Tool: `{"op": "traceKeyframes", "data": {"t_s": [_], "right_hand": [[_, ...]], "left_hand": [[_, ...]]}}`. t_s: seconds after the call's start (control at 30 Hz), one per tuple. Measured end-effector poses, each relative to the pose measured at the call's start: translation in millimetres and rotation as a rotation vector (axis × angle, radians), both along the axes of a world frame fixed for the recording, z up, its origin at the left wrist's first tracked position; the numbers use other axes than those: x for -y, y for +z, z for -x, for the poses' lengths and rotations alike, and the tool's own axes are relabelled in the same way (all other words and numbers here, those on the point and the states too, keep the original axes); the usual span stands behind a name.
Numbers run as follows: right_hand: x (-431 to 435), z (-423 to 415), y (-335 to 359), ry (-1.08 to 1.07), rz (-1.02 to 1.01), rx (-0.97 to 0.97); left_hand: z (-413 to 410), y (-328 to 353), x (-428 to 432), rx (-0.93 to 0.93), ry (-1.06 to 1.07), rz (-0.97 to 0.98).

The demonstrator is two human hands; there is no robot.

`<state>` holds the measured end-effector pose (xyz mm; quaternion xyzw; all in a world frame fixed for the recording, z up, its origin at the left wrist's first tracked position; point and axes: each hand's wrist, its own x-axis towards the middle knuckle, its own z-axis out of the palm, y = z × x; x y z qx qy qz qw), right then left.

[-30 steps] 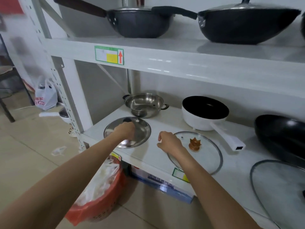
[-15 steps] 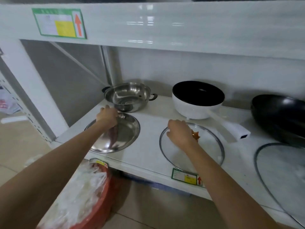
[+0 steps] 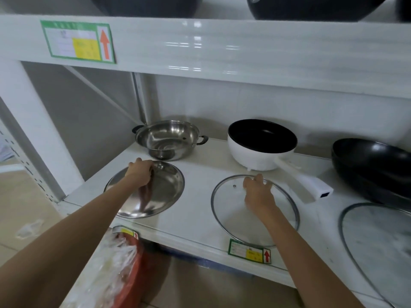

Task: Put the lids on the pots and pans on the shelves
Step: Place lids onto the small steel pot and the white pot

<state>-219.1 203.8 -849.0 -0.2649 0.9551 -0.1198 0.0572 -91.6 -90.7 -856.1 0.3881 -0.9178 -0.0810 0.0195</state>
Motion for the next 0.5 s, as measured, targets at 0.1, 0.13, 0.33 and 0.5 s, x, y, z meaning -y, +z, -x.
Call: {"op": "traceKeyframes", "data": {"t_s": [0.1,0.13,0.33,0.5], "right_hand": [[0.9,-2.1,-4.5,-0.046,0.032,-0.027],[0.4,-1.5,-5.7,-0.068,0.038,-0.038],[-2.2,4.9,-8.8,-0.085,-0.062,-0.012],[-2.3,-0.3,-2.1,-0.045,-0.061,-0.006]], "left_hand": [[-1.5,-3.6,0.4,-0.001,-0.017,0.018],[-2.2,-4.4,0.7,-0.003,-0.022,0.021],[-1.1,3.5,-2.0,-0.032,-0.035,0.054],[-7.1,24.9,-4.2,-0.054,-0.073,0.066]]}}
